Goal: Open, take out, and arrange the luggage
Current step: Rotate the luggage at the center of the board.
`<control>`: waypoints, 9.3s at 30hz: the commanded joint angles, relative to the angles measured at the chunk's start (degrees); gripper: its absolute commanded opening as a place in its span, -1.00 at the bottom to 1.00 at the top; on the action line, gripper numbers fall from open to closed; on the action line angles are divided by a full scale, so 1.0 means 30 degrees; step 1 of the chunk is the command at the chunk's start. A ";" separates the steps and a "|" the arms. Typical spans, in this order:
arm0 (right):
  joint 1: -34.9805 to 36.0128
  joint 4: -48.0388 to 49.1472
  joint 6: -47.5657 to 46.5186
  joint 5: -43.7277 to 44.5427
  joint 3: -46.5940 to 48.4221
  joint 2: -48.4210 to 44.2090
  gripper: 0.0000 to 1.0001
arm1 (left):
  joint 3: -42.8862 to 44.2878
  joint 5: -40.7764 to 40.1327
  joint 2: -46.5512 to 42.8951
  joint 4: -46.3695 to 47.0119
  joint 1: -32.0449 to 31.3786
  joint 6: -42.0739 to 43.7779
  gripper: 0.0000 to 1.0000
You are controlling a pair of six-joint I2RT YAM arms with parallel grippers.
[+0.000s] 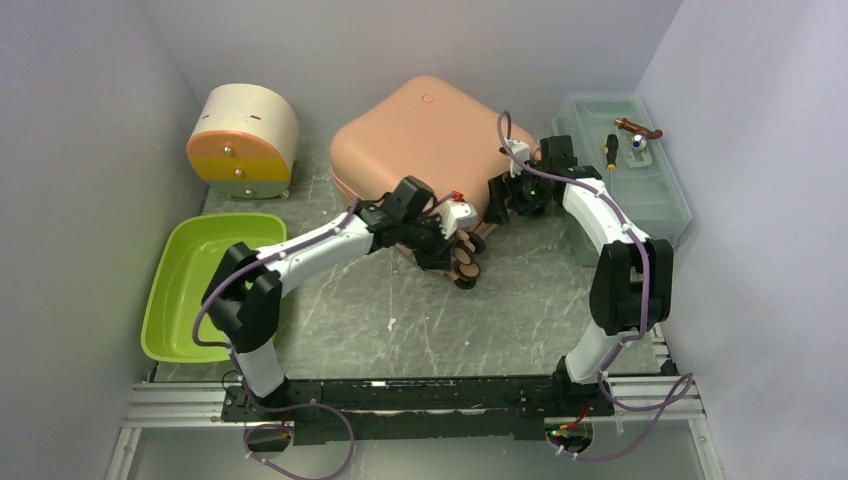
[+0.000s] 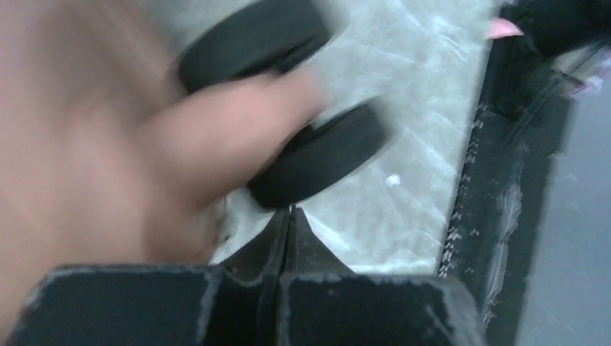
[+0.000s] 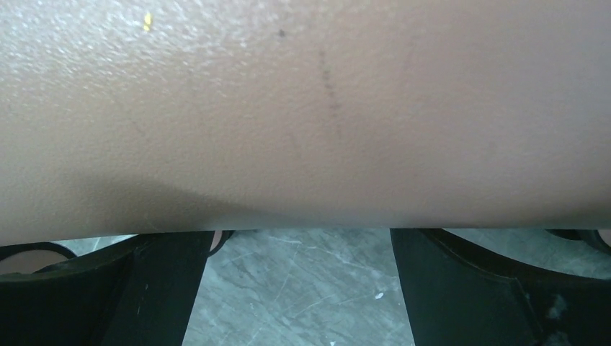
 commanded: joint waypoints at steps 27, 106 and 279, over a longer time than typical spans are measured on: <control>0.1271 1.0753 -0.3879 -0.6904 -1.4766 -1.1612 0.99 | 0.6533 0.6869 -0.2479 -0.1506 0.4290 -0.0845 0.99; 0.1245 2.2250 0.7241 -0.3096 -1.0353 -0.5297 0.62 | 0.4249 0.5155 0.1277 0.5911 1.3322 -0.6485 0.99; 0.0047 -0.7758 -2.2219 -1.1993 -1.3229 -1.0047 0.56 | 0.1323 0.3454 -0.1505 0.4616 0.8899 -0.3345 0.99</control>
